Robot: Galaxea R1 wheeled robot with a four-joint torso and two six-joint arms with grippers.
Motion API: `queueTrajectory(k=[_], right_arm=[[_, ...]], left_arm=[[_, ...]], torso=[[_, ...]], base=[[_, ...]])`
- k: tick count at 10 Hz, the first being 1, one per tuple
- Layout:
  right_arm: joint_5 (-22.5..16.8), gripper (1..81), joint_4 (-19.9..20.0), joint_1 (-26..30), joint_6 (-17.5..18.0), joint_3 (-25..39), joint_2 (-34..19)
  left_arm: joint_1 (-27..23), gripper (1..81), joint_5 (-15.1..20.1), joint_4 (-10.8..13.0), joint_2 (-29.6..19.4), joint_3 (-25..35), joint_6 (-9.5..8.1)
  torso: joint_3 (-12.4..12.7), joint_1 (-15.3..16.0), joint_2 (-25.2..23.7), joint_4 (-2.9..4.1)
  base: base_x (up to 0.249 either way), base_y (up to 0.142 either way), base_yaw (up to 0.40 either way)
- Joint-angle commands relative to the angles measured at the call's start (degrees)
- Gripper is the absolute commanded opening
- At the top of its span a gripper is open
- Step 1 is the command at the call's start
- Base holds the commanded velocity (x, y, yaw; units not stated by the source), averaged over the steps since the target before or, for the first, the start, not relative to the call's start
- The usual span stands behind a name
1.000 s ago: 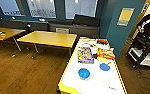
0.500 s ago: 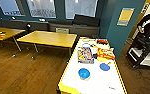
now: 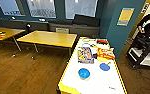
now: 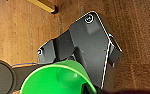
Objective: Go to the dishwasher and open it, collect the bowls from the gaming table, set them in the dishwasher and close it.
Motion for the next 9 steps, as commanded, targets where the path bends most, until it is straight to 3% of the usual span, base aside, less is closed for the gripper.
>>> queueTrajectory(k=[1, 4, 6, 8, 9], right_arm=[[-1.77, 1.0, -1.64, 1.21, -0.04, -0.18, -2.16], [-1.77, 1.0, -1.81, 1.65, -0.04, -0.44, -1.63], [-2.21, 1.0, -1.81, 1.73, -0.04, -0.97, -1.28], [-2.29, 1.0, -1.81, 2.00, -0.04, -1.15, -1.10], [-2.56, 1.0, -1.81, 2.35, -0.04, -1.15, -1.10]], left_arm=[[-18.11, 81.1, 14.09, -4.56, -5.36, 3.36, -0.74], [-28.31, 81.1, 27.62, -7.55, 1.84, -4.81, -1.09], [-33.06, 81.1, 33.27, -7.47, 5.54, -8.61, -3.02], [-36.94, 81.1, 33.45, -7.56, 6.78, -10.45, -10.50], [-38.69, 81.1, 33.62, -7.38, 7.57, -13.79, -15.94]], torso=[[0.00, 0.00, 0.00, 0.00], [0.00, 0.02, 0.00, 0.00], [0.00, 0.02, 0.00, 0.00], [0.00, 0.05, 0.00, 0.00], [0.00, 0.05, 0.00, 0.00]], base=[[0.000, 0.000, 0.000], [0.000, 0.000, 0.000], [0.000, 0.000, 0.000], [0.000, 0.000, 0.000], [0.000, 0.000, 0.000]])
